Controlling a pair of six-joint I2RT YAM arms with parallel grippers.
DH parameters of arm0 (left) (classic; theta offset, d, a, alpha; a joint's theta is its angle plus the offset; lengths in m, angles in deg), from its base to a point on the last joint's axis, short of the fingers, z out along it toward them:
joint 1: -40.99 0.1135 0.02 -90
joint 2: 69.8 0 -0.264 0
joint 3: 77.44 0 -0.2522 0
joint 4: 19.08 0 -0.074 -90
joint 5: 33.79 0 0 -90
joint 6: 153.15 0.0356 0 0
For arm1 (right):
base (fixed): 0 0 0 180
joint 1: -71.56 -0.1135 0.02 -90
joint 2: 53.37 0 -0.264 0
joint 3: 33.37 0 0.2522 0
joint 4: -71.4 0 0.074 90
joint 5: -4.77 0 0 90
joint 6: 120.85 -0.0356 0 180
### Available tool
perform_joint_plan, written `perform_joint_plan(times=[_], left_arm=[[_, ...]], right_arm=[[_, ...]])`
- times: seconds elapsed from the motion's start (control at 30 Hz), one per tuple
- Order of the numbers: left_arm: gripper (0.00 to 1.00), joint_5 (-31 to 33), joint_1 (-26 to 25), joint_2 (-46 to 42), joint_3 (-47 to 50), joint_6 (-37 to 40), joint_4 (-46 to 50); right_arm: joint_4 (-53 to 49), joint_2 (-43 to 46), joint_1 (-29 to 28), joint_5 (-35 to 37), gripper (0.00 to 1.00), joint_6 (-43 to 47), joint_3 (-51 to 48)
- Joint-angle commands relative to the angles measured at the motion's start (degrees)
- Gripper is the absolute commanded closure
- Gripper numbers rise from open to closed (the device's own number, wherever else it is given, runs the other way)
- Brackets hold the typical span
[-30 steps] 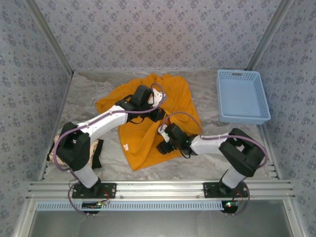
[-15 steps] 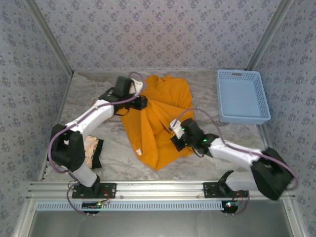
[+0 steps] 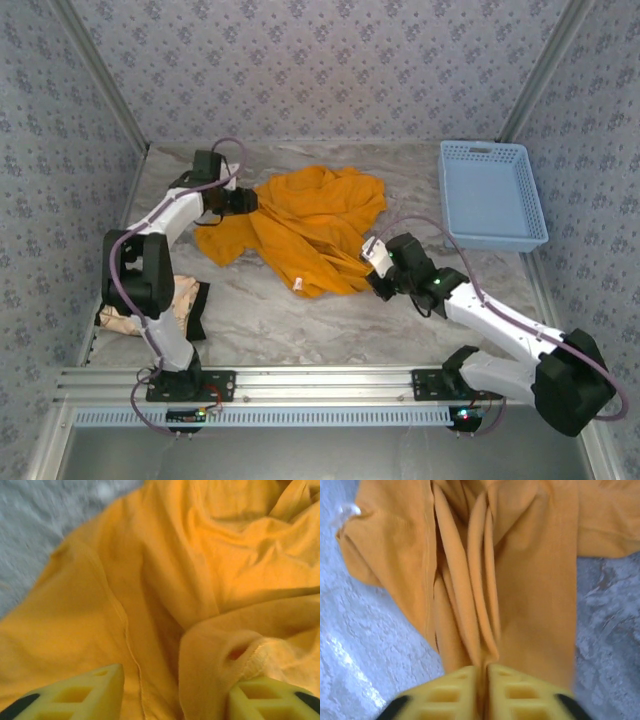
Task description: Fold the inside-out t-shirt
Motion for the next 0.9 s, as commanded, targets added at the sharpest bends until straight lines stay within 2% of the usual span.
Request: perform_joint_plan(times=[0.0,0.07,0.17,0.3,0.43,0.6,0.63,0.7,0.73,0.77,0.87], left_arm=[[0.48,-0.63,-2.47,-5.44,-0.37,-0.25,4.74],[0.46,1.13,-5.86,-8.12,-1.09,0.71,8.67],[0.45,3.89,-10.67,-10.20,-1.18,-0.41,11.96],[0.45,5.14,-15.33,-10.33,1.27,-6.08,7.28],[0.45,3.35,-18.74,-7.63,1.72,-9.54,2.39],[0.46,1.97,-21.89,-0.73,-0.55,-6.51,3.63],[0.46,1.46,-21.93,0.60,-0.68,-6.11,3.59],[0.45,1.85,-21.99,2.77,-0.91,-5.55,3.53],[0.45,2.31,-21.90,3.83,-1.24,-5.22,3.65],[0.45,3.08,-21.78,4.61,-1.52,-5.02,3.62],[0.46,4.33,-21.53,5.92,-3.33,-3.62,3.85]], right_arm=[[-2.68,-0.37,-0.76,1.41,0.69,1.87,1.56],[-2.45,-0.60,-0.82,-2.69,0.63,3.07,3.02],[0.11,-4.03,-1.07,-7.18,0.59,4.92,5.93],[3.39,-13.36,-1.36,-9.89,0.51,6.63,12.42],[4.52,-23.34,-1.59,-11.55,0.50,9.43,17.92],[2.97,-30.32,-0.61,-13.30,0.51,11.55,20.66],[2.18,-31.13,-0.59,-13.40,0.54,12.08,20.86],[1.69,-31.56,-0.46,-13.60,0.71,12.55,20.97],[2.00,-31.05,-0.29,-13.67,0.84,12.45,20.97],[2.08,-29.92,-0.14,-13.96,0.91,12.56,21.03],[3.06,-24.45,-0.05,-16.08,0.99,14.27,21.26]])
